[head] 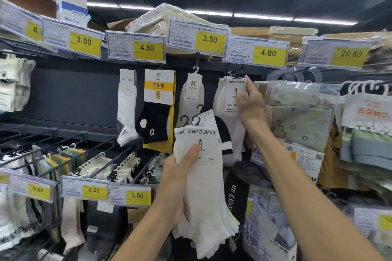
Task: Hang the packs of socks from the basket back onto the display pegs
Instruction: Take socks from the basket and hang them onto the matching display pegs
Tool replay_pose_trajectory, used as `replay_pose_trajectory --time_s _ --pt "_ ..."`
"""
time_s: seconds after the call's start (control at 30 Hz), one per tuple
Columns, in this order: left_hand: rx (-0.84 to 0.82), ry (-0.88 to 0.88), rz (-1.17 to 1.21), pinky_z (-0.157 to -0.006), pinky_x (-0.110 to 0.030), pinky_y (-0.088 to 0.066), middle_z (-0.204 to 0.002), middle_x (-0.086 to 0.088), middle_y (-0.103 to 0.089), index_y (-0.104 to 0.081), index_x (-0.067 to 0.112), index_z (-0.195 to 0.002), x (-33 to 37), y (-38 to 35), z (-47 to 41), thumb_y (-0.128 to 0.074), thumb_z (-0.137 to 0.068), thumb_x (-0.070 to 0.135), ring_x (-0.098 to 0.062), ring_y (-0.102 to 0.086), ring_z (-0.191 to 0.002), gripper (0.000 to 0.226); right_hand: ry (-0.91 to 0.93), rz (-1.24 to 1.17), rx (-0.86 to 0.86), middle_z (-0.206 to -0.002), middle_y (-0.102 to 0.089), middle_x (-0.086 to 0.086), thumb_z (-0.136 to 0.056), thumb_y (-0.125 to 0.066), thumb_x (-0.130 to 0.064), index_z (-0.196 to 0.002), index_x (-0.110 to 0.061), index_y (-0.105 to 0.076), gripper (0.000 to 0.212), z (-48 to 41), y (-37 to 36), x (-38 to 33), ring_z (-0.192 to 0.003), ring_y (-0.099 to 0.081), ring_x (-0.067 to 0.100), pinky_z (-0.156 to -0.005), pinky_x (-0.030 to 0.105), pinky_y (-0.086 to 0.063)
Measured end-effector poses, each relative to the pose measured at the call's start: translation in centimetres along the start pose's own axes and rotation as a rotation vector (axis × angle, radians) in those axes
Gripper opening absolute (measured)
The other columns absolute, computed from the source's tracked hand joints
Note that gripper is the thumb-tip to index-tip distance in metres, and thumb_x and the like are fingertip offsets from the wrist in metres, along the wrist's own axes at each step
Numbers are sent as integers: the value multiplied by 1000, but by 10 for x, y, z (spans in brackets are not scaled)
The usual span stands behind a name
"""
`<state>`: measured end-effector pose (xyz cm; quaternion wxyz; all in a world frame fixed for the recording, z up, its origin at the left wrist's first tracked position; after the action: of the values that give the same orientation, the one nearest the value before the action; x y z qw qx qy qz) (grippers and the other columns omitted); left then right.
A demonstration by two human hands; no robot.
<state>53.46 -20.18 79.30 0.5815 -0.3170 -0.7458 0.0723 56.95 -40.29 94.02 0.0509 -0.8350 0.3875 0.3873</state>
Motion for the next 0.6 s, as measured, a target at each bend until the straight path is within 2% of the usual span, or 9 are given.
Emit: replay_pose_trajectory --time_s 0.07,0.2,0.3,0.37,0.47,0.6 --pt "-6 -4 -15 -67 -31 -61 -104 -10 -78 -80 24 -99 0 0 0 -73 -70 49 -26 -76 -93 39 13 4 -18 -155 -40 0 -99 -39 -10 -155 -20 -26 59 -2 -4 0 -140 -40 18 -117 41 -32" --pt "-17 -3 -21 -66 -29 -60 -103 -8 -79 -80 28 -96 0 0 -1 -73 -69 49 -24 -77 -91 35 -5 9 -36 -150 -47 1 -98 -40 -9 -155 -16 -26 58 -7 -5 3 -131 -50 17 -113 39 -38" --pt "-4 -7 -29 -67 -31 -61 -102 -8 -79 -79 24 -99 0 1 0 -75 -66 51 -25 -77 -92 42 1 30 -49 -148 -49 1 -97 -43 -9 -152 -15 -35 55 -6 -7 7 -135 -46 17 -115 39 -35" --pt "-3 -15 -34 -68 -31 -61 -102 -8 -79 -79 21 -102 0 0 -1 -76 -70 48 -24 -77 -91 42 -8 40 -52 -142 -55 -1 -95 -46 -7 -147 -17 -42 53 -4 -8 13 -130 -51 17 -112 40 -39" --pt "-33 -19 -22 -67 -30 -60 -102 -9 -79 -80 26 -98 1 -4 0 -74 -76 43 -23 -77 -89 29 -19 45 -38 -138 -58 -2 -94 -48 -5 -144 -18 -45 52 -1 -7 16 -125 -53 17 -109 33 -40" --pt "-30 -21 -18 -68 -31 -61 -104 -10 -78 -80 25 -100 1 -3 0 -71 -78 42 -25 -76 -92 29 -45 78 -26 -140 -54 -1 -96 -47 -6 -144 -20 -43 50 10 -3 14 -128 -50 18 -101 23 -37"
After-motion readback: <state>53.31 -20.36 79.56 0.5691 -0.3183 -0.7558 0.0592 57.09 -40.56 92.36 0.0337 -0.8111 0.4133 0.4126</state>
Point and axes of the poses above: each hand's wrist, its own z-axis away from the middle knuckle, its own y-axis out of the back of the hand, x = y × z, the point moved 9 cm from there along -z, towards the middle knuckle
